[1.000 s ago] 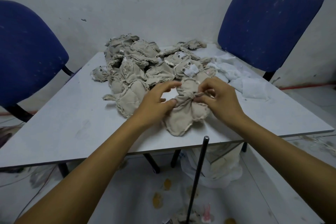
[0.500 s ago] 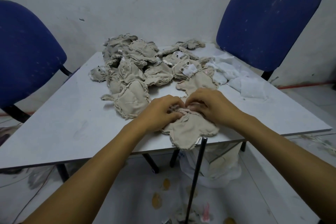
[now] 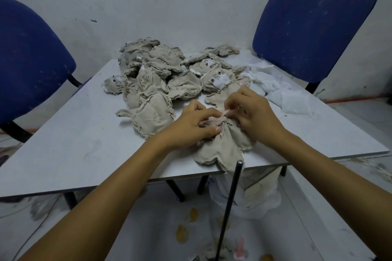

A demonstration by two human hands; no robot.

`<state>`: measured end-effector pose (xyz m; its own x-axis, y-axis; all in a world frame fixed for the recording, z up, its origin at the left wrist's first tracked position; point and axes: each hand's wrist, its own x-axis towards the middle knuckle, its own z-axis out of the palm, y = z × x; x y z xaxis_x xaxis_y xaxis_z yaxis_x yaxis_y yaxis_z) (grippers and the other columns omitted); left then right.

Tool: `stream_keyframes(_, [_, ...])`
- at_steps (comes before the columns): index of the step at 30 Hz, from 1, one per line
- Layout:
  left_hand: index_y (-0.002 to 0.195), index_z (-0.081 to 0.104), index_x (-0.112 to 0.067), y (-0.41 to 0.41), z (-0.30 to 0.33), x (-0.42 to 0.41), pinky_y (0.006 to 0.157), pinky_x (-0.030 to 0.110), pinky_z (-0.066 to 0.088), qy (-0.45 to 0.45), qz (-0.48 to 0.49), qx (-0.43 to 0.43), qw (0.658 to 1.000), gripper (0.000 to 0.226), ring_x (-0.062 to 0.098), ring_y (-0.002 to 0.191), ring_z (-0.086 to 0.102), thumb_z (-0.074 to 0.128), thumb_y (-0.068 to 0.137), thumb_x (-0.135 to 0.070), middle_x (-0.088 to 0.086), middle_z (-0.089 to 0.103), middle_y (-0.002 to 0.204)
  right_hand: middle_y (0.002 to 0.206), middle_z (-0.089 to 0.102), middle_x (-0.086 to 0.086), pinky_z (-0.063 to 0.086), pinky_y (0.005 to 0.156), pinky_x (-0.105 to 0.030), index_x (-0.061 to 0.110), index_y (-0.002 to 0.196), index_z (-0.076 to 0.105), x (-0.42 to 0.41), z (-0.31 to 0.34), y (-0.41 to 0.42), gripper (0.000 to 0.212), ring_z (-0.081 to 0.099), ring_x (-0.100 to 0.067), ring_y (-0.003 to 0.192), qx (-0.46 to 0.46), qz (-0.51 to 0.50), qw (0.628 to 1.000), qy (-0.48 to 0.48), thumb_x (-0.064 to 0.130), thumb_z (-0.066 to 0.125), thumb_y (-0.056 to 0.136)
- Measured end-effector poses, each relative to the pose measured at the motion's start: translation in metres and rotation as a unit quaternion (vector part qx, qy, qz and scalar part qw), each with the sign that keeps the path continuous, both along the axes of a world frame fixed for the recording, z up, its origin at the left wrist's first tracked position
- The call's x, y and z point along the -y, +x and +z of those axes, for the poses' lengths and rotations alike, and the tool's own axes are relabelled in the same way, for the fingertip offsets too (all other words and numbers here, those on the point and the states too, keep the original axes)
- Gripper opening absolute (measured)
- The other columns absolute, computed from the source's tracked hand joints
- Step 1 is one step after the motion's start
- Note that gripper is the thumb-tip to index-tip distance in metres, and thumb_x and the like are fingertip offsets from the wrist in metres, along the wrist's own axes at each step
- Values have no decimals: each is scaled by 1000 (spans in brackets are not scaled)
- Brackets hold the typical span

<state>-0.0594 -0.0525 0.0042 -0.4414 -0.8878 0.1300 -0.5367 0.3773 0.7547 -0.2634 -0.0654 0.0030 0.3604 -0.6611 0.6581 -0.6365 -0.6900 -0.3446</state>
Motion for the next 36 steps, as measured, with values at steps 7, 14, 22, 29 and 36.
stream_keyframes(7, [92, 69, -18, -10, -1, -5, 69, 19, 46, 27, 47, -177, 983, 21, 4, 76, 55, 60, 92, 1, -1, 55, 93, 98, 53, 1, 38, 82, -11, 20, 94, 62, 1, -1, 7, 15, 52, -4, 93, 43, 55, 980, 188, 6, 58, 97])
stream_keyframes(14, [87, 67, -9, -8, 3, -1, 70, 31, 46, 4, 94, -183, 979, 21, 19, 75, 57, 53, 92, 6, 6, 65, 79, 116, 56, 0, 47, 91, -17, 12, 99, 74, -5, -1, 10, 42, 57, -3, 106, 94, 122, 917, 369, 47, 79, 76])
stream_keyframes(22, [67, 61, -8, -6, 19, -5, 64, 24, 42, 161, -28, -197, 967, 11, 14, 65, 53, 58, 74, -16, -2, 59, 63, 106, 57, -9, 42, 89, -25, 16, 103, 69, -5, 3, 14, 22, 55, -19, 99, 155, 63, 949, 268, -2, 65, 90])
stream_keyframes(29, [70, 56, 12, -5, 18, -7, 60, 23, 33, 30, -33, 10, 999, 30, 15, 66, 39, 57, 96, -2, 9, 40, 74, 106, 53, -15, 40, 95, -30, 6, 99, 66, -15, 2, 10, 14, 51, -18, 101, 70, 71, 956, 276, 1, 53, 99])
stream_keyframes(36, [73, 59, 15, -12, 8, -3, 66, 30, 33, -46, 88, -52, 994, 39, 9, 68, 39, 52, 101, -12, -5, 43, 73, 120, 48, -1, 41, 98, -22, 9, 104, 72, -38, 5, 6, 50, 52, -11, 111, -2, 100, 924, 369, 50, 76, 76])
